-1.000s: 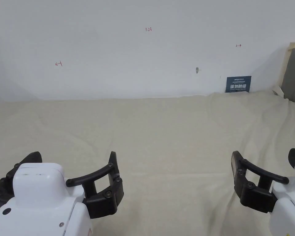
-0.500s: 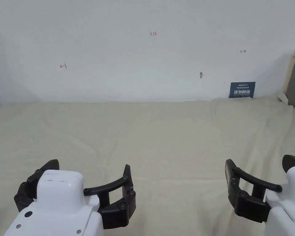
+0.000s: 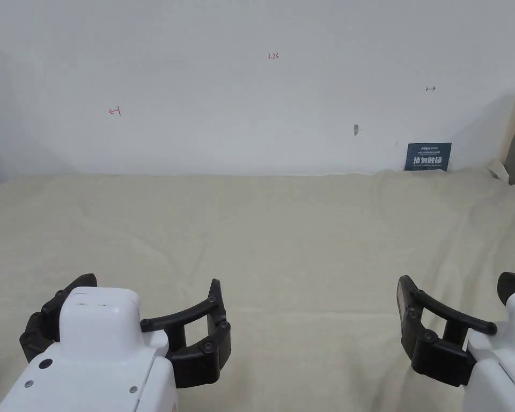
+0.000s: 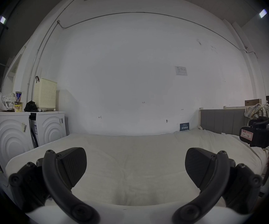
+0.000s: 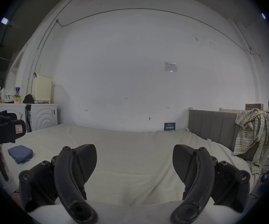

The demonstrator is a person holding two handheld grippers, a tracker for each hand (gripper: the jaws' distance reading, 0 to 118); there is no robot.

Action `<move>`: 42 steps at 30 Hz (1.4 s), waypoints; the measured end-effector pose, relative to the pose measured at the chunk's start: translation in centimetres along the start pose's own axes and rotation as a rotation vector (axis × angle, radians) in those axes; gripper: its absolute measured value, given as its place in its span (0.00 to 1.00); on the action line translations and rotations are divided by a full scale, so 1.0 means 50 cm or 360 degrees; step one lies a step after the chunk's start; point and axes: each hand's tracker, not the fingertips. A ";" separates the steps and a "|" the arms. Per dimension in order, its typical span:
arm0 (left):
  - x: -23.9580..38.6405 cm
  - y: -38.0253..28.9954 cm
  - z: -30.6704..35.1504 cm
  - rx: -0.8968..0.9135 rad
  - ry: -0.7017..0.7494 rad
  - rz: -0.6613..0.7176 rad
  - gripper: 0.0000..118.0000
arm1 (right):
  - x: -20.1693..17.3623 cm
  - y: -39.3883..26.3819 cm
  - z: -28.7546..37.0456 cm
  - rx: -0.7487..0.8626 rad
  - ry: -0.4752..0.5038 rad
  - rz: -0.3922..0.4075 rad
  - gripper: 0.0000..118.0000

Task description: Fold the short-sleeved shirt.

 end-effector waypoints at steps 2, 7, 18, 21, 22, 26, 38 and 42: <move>-0.002 0.000 0.001 0.0003 -0.0024 0.0023 1.00 | -0.001 -0.001 0.002 0.0001 -0.0001 0.0020 0.84; 0.003 0.001 -0.004 -0.0037 -0.0016 0.0031 1.00 | -0.009 0.000 0.006 0.0018 -0.0010 0.0077 0.84; -0.009 0.004 -0.016 -0.0185 0.0022 0.0267 1.00 | -0.017 -0.004 0.009 -0.0019 0.0010 0.0086 0.84; -0.009 0.010 -0.025 -0.0239 0.0059 0.0260 1.00 | -0.021 -0.003 0.007 -0.0026 0.0020 0.0087 0.84; -0.009 0.009 -0.024 -0.0234 0.0062 0.0258 1.00 | -0.022 -0.003 0.006 -0.0026 0.0022 0.0087 0.84; -0.004 0.014 -0.022 -0.0231 0.0046 0.0215 1.00 | -0.025 0.000 0.003 -0.0029 0.0026 0.0069 0.84; 0.023 0.004 -0.027 -0.0347 0.0027 0.0134 1.00 | -0.033 0.002 -0.002 -0.0054 0.0049 0.0048 0.84; 0.026 0.004 -0.025 -0.0367 0.0026 0.0145 1.00 | -0.033 0.001 -0.003 -0.0067 0.0065 0.0042 0.84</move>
